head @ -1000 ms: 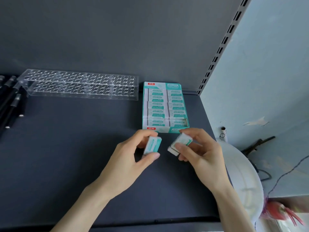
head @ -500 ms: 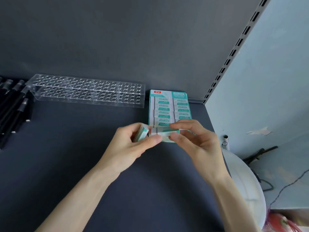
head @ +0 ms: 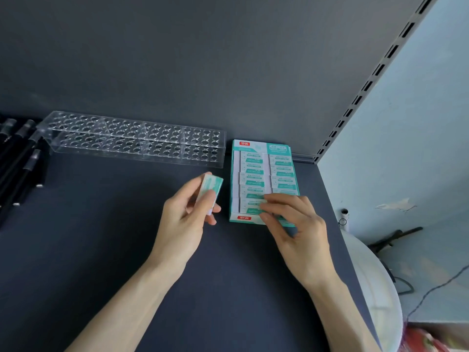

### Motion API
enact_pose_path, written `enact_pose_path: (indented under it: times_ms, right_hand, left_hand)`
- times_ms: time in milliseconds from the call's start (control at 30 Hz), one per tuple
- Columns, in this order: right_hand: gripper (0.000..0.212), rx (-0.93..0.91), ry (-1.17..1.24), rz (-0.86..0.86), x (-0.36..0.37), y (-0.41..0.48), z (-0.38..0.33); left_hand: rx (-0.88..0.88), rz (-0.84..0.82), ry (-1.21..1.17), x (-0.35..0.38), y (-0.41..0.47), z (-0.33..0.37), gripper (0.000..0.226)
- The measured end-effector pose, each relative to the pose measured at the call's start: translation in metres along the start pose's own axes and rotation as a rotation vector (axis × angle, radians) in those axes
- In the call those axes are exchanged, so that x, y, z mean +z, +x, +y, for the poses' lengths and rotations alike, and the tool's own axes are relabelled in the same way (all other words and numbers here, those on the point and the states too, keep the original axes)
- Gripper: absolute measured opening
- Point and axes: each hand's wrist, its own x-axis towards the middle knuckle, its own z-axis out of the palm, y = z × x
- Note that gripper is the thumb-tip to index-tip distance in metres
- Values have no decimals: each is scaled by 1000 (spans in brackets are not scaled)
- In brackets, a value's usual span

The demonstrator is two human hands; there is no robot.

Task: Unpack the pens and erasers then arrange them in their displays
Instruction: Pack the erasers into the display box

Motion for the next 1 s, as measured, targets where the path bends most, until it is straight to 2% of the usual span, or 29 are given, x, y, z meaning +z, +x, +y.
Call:
enact_pose_path:
  times_ms: [133,267,500,600,800,933,1000]
  right_hand:
    - [13,-59,-83,1,3,-1,4]
    - [15,-49,-82,-13,2,-1,4]
    - [48,46,85,8,-2,-2,-5]
    - [43,-12,121,9,-1,-3,-8]
    - [34,-12,174,2,-3,-3,-10]
    - [32,-15,100,69,-11,-2,-5]
    - [29,21,41,122,-20,-2,1]
  left_hand:
    - [42,2,-42,1,-2,1,20]
    - [16,-76,-86,-1,-4,0,16]
    - [19,-209,-119,3,-7,3,21]
    - [20,-219,-105,5,-8,2,27]
    - [42,-228,-70,5,-9,2,28]
    - [138,-162,85,5,-10,-1,25]
    - [214,-98,278,4,-10,-5,28]
